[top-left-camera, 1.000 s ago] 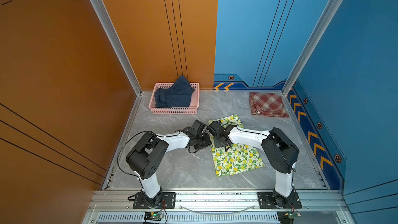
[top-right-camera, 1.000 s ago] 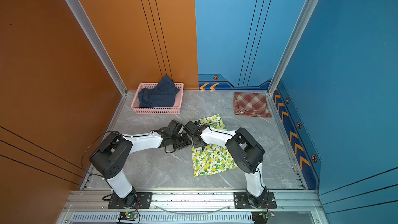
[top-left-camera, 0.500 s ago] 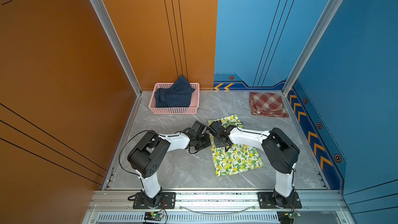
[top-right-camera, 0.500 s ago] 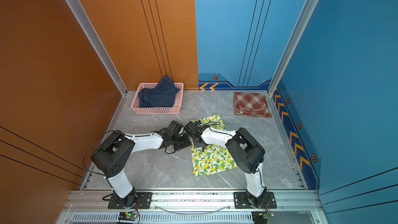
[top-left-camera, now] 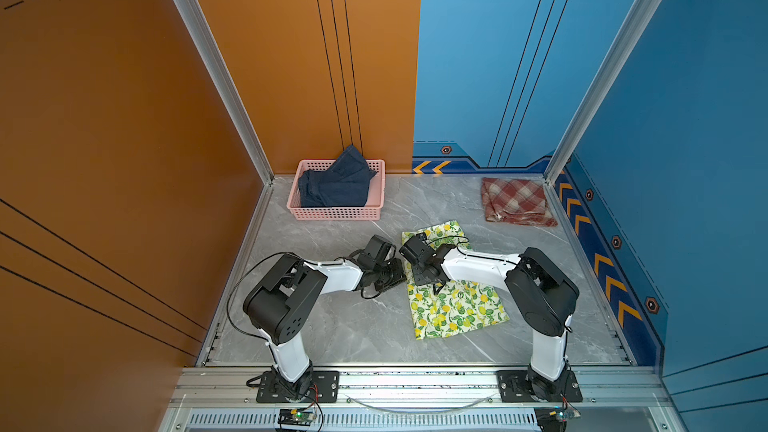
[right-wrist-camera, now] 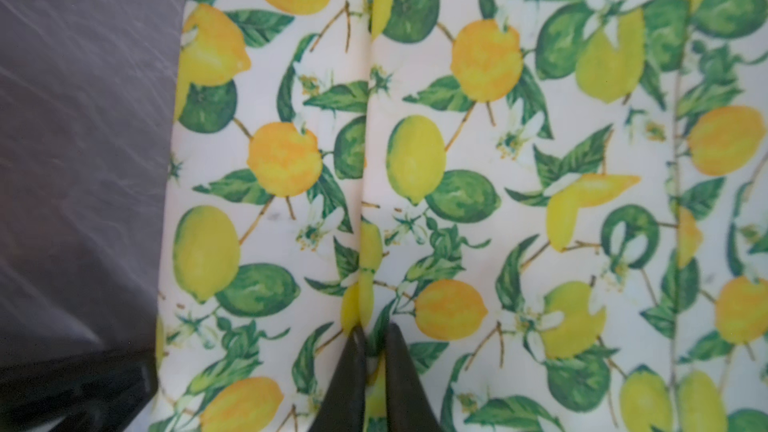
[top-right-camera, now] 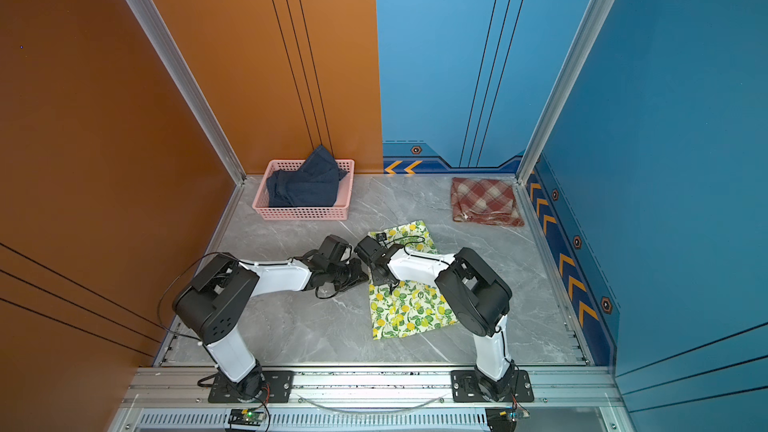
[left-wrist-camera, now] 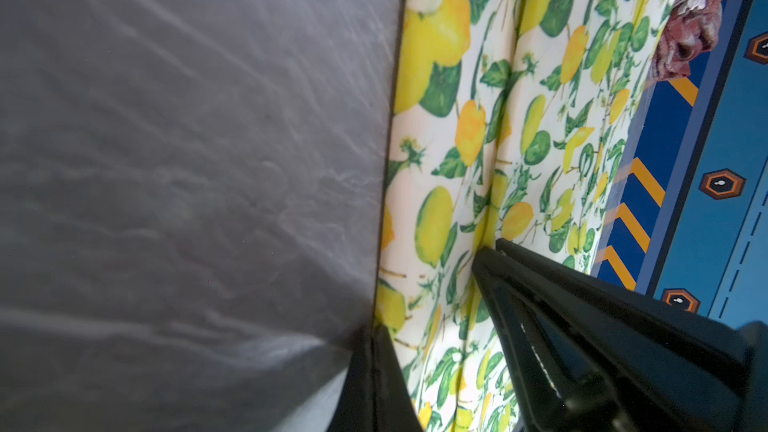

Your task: Fold and stack the skirts

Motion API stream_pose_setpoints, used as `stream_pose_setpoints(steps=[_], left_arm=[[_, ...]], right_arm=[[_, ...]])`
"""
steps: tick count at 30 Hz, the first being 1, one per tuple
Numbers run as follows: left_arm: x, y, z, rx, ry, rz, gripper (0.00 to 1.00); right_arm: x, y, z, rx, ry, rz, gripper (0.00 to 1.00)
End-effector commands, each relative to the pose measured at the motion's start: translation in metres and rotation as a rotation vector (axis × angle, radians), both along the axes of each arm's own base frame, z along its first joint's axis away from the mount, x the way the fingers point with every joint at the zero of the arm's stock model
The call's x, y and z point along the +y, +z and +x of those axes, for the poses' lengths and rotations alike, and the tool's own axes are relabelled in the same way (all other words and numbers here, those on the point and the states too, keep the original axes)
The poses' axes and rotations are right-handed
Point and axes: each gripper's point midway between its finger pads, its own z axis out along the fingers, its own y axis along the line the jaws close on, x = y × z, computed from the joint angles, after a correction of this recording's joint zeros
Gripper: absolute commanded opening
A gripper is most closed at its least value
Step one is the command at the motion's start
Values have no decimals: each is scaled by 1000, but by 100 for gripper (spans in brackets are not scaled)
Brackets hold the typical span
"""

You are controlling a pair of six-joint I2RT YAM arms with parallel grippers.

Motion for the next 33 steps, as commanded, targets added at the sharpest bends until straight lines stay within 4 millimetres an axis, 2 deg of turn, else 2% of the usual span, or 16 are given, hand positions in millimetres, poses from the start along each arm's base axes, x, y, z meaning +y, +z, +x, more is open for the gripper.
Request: stream_pose_setpoints(steps=[1, 5, 9, 21, 27, 33], left_arm=[[10, -7, -11, 41, 7, 13, 0], [12, -9, -11, 45, 11, 12, 0], [12, -10, -12, 47, 10, 13, 0], [9, -14, -12, 53, 2, 19, 0], [7, -16, -12, 55, -5, 23, 0], [5, -17, -13, 55, -12, 24, 0]], right_arm=[[-6, -14, -11, 49, 0, -11, 2], [-6, -10, -11, 44, -3, -1, 0], [-5, 4, -8, 20, -6, 27, 0], [-7, 67, -4, -45, -19, 202, 0], [5, 93, -6, -54, -8, 322, 0], [19, 105, -8, -35, 1, 429, 0]])
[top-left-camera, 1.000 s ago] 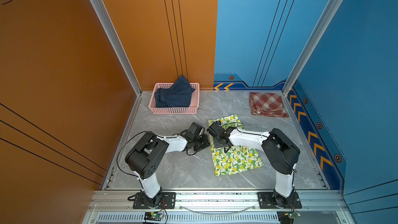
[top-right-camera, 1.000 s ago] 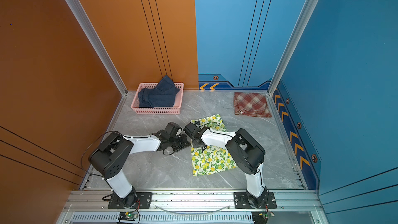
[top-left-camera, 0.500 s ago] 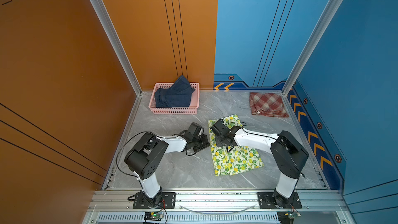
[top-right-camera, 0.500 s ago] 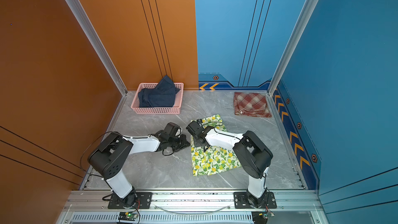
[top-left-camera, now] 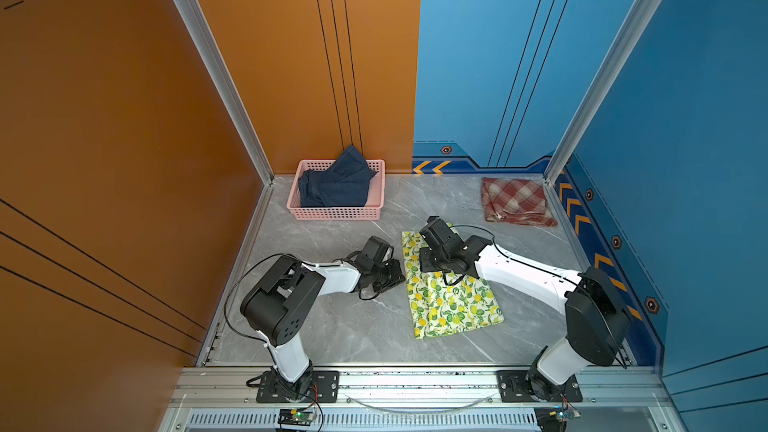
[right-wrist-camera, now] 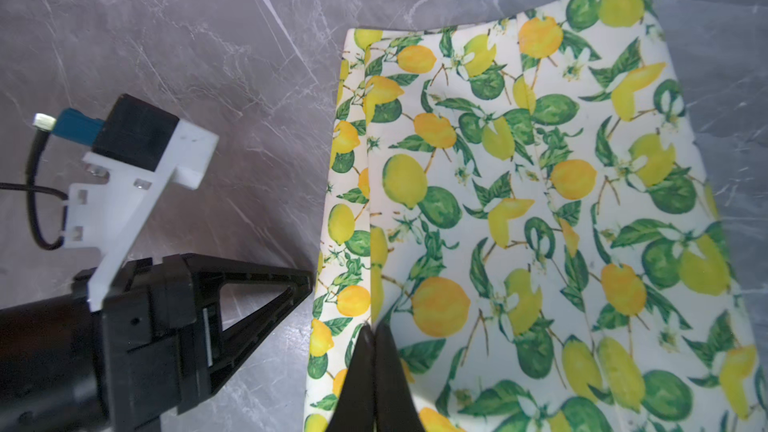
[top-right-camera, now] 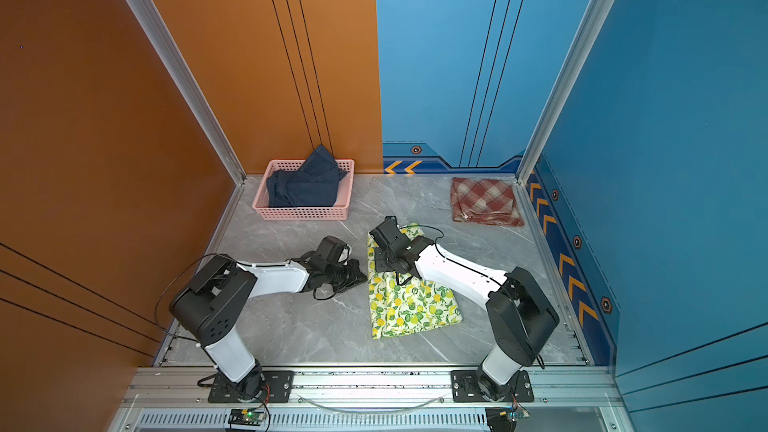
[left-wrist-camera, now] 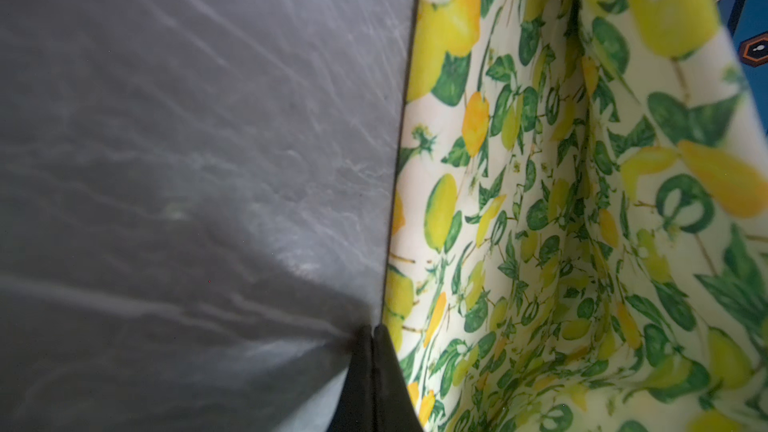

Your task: Fold and stack the skirts

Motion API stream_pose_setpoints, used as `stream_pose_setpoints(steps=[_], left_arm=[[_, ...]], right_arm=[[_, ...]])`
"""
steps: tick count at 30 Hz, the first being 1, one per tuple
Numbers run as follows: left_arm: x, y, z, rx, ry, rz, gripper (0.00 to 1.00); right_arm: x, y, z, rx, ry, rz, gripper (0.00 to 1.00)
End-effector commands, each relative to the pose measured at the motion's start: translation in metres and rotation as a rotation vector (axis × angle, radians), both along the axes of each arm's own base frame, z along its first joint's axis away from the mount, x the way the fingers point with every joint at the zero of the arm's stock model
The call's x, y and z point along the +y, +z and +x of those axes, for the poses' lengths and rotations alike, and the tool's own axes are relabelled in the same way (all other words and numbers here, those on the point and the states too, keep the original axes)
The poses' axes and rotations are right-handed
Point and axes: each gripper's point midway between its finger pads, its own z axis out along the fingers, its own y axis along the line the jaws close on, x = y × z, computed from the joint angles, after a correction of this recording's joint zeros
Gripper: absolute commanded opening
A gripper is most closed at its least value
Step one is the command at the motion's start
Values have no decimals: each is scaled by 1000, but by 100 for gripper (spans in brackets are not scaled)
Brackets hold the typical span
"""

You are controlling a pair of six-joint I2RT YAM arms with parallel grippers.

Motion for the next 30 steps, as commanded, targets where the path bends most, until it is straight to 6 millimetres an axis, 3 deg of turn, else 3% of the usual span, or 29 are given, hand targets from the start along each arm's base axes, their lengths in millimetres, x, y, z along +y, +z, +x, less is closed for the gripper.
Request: stream_pose_setpoints(steps=[1, 9, 14, 15, 17, 18, 21, 24, 30], left_arm=[[3, -17, -11, 59, -11, 36, 0], [3, -16, -12, 58, -14, 36, 0], [4, -17, -13, 59, -13, 37, 0], [4, -17, -14, 60, -14, 37, 0], [4, -16, -14, 58, -14, 35, 0], [5, -16, -14, 57, -13, 37, 0], [5, -15, -13, 57, -11, 34, 0], [4, -15, -14, 57, -14, 35, 0], [-3, -17, -18, 56, -36, 40, 0]], right_arm=[[10, 11, -3, 16, 3, 94, 0], [32, 1, 0, 63, -5, 168, 0], [41, -15, -1, 98, -1, 152, 2], [41, -18, -2, 103, -1, 146, 7], [40, -21, -2, 107, -4, 141, 27], [39, -20, -1, 102, -7, 140, 38], [31, -10, 2, 69, -27, 141, 59], [15, -4, 9, 50, -62, 142, 66], [-33, -8, 26, 36, -174, 120, 67]])
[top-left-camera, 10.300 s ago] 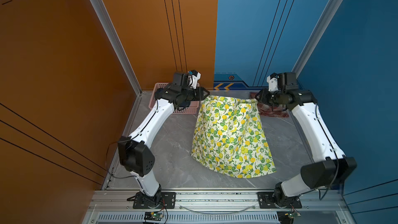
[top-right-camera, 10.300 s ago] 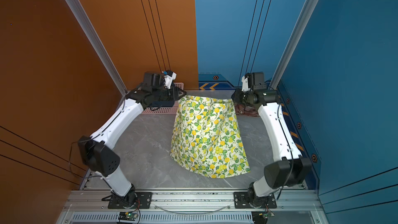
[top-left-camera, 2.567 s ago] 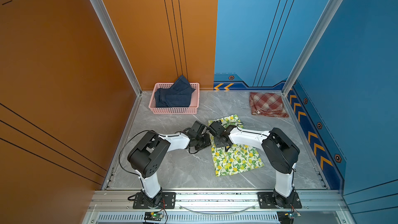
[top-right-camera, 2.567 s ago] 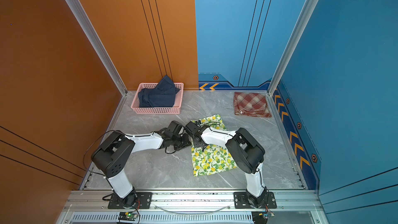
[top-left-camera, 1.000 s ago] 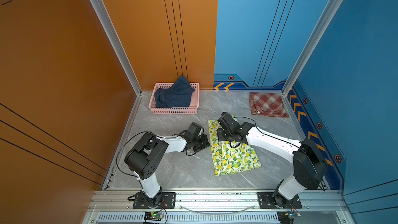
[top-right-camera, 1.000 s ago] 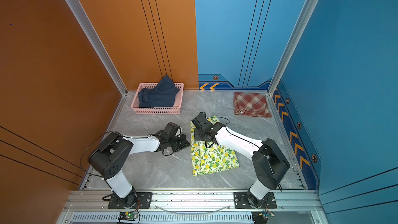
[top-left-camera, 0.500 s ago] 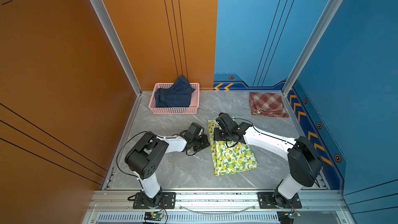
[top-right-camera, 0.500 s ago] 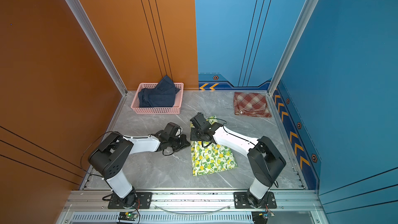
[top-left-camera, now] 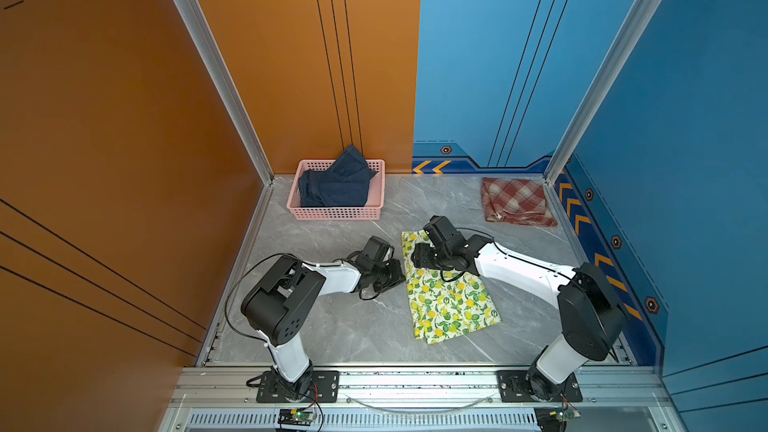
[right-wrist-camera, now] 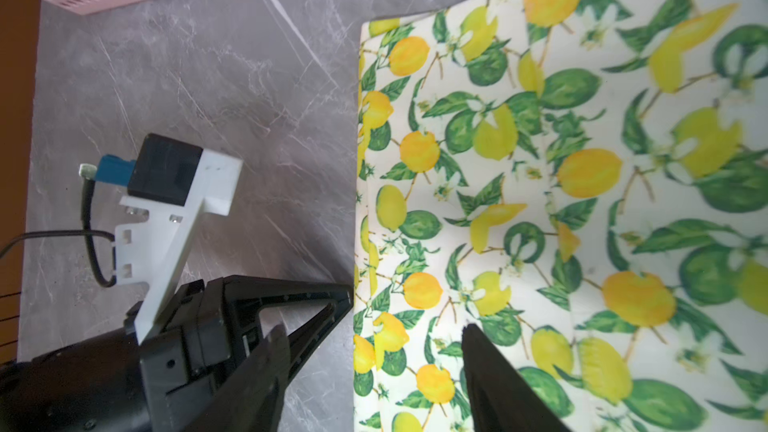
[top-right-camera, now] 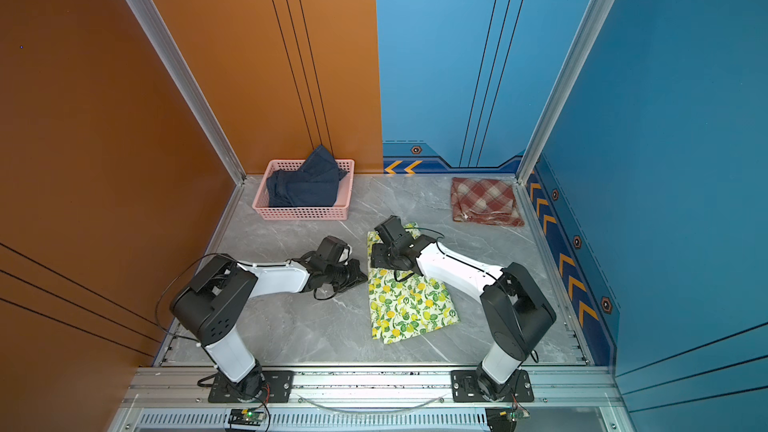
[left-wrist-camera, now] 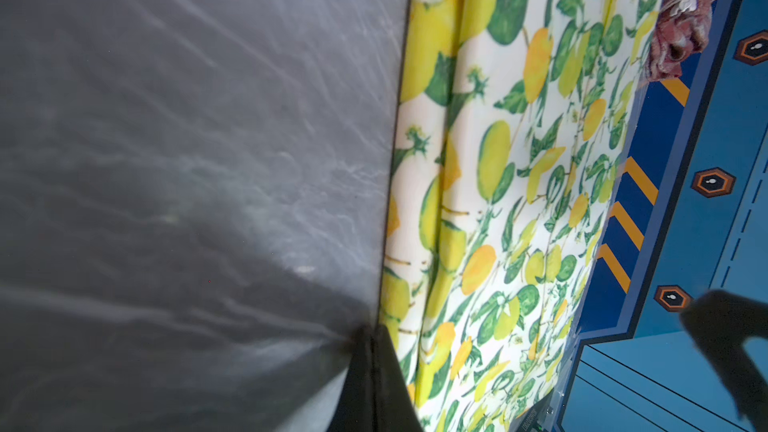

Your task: Fold and stack the skirts

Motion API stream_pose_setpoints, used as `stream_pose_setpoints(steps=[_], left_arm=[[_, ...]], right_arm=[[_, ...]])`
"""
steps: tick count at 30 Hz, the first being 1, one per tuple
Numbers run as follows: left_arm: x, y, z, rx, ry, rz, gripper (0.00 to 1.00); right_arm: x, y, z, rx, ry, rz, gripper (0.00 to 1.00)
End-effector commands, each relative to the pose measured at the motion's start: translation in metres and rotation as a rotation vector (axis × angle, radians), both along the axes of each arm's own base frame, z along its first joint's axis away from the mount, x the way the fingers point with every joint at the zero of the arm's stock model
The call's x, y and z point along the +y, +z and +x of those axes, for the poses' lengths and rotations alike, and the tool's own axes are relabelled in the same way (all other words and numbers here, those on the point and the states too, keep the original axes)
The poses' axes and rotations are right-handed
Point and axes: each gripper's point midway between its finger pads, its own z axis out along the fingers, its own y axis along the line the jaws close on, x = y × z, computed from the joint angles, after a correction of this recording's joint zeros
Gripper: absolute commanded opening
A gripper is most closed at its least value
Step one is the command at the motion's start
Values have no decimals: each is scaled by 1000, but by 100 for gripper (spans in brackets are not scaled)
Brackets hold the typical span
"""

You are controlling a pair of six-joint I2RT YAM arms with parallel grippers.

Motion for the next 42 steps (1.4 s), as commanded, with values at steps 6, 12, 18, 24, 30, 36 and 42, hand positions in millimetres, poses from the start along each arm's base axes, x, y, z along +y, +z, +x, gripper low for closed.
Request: stream_pose_setpoints(steps=[6, 12, 18, 24, 30, 36, 42], left_arm=[[-18, -20, -27, 59, -81, 51, 0], [-50, -23, -42, 63, -178, 65, 0], [-87, -19, -54, 59, -314, 88, 0], [-77, 5, -53, 31, -368, 111, 0], [-12, 37, -29, -37, -295, 203, 21], [-2, 83, 34, -197, -281, 255, 52], [-28, 87, 81, -292, -390, 315, 68]], right_arm=[[-59, -8, 23, -14, -135, -76, 66], [-116, 17, 30, -53, -247, -78, 67], [-161, 36, 16, -62, -308, -131, 68], [-176, 24, -10, -25, -351, -150, 72], [-180, -2, -22, 39, -361, -183, 75], [-201, -1, -31, 6, -481, -199, 75], [-223, -9, -55, -15, -618, -154, 77]])
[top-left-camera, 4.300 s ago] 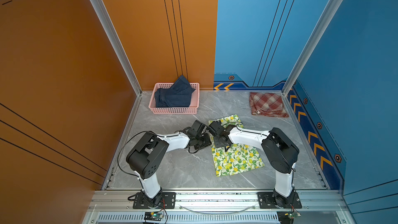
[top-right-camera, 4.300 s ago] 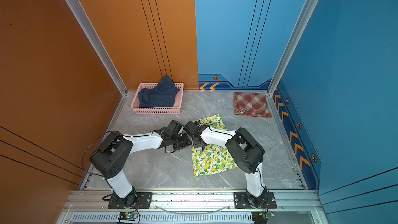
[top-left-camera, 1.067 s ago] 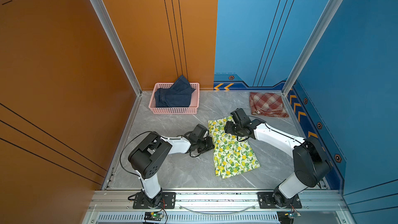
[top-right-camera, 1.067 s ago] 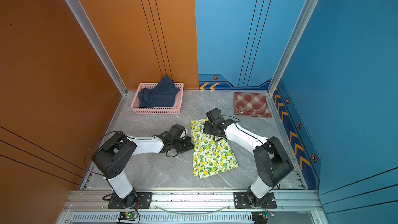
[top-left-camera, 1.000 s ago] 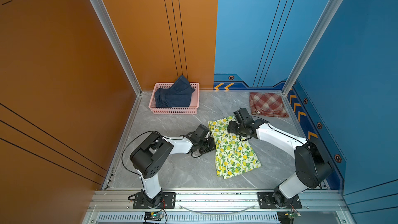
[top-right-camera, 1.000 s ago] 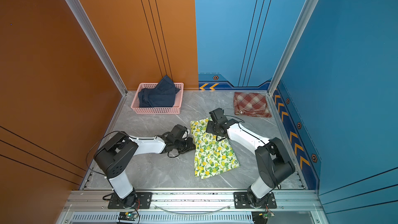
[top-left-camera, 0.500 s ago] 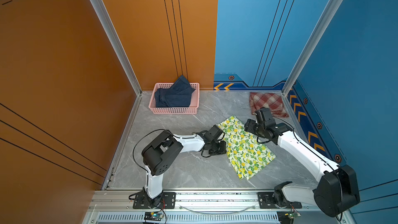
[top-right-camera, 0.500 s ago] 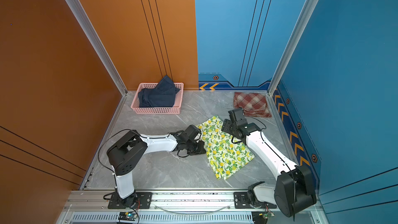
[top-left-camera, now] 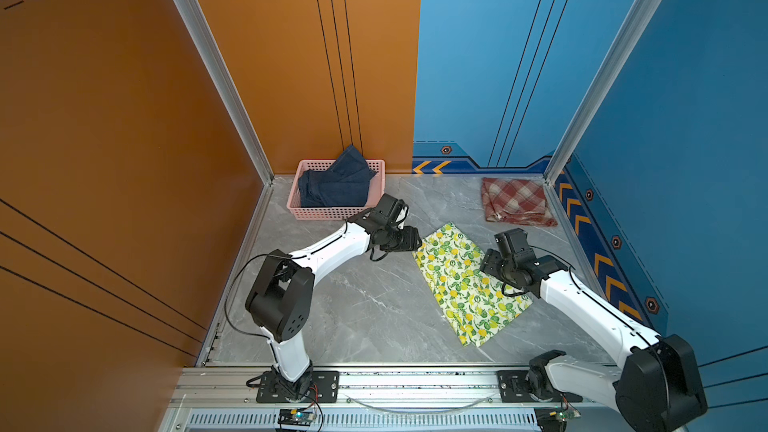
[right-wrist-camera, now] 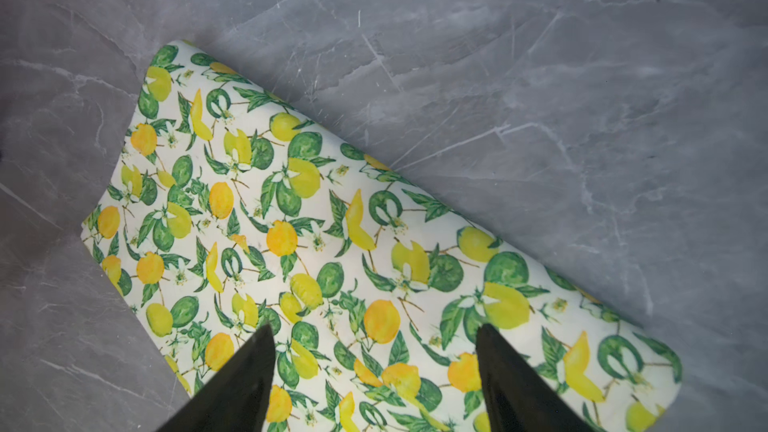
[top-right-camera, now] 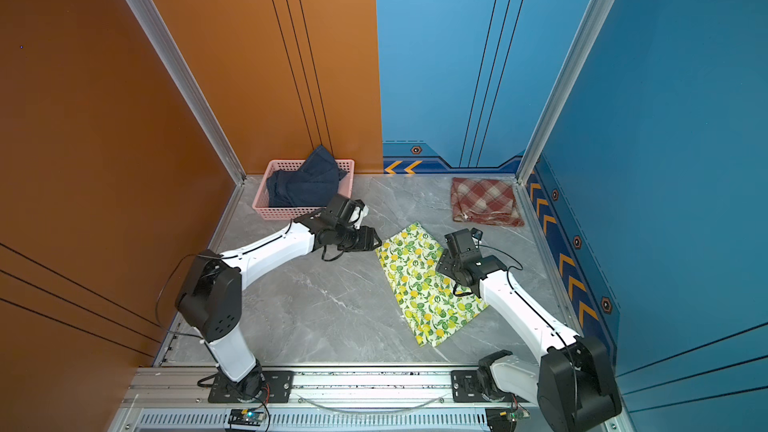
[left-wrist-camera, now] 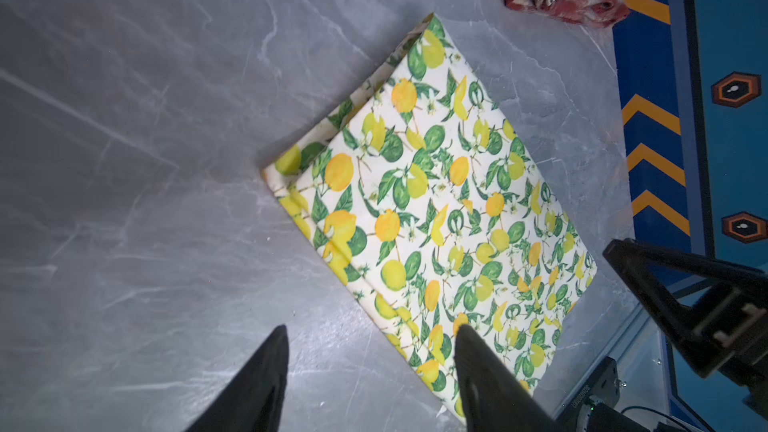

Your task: Fold and stack the skirts

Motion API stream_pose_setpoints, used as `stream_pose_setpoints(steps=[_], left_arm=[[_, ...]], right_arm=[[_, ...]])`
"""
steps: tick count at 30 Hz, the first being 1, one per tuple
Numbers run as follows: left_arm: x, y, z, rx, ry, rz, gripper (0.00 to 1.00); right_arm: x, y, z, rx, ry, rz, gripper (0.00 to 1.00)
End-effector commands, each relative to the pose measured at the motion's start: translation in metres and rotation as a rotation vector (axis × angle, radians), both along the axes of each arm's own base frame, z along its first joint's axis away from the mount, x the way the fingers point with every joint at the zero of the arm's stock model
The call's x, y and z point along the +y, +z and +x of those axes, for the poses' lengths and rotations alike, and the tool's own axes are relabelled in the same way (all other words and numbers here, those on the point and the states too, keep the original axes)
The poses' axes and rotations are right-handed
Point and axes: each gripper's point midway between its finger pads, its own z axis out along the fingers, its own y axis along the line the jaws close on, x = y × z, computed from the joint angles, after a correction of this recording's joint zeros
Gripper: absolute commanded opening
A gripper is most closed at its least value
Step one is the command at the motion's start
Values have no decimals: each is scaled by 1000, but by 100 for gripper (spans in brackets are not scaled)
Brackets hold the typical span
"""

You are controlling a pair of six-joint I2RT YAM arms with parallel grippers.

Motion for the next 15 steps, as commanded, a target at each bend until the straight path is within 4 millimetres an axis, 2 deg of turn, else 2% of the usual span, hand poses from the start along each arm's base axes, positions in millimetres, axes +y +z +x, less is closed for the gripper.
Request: stream_pose_setpoints(steps=[1, 8, 15], left_arm=[[0, -29, 8, 8, -94, 124, 68], [-7, -60, 32, -12, -160, 211, 69], [-7, -88, 39, 15, -170, 247, 65]], right_arm=[[-21, -7, -14, -11, -130, -4, 78], [-37, -30, -40, 53, -213, 3, 79], [-38, -51, -48, 112, -228, 22, 79]])
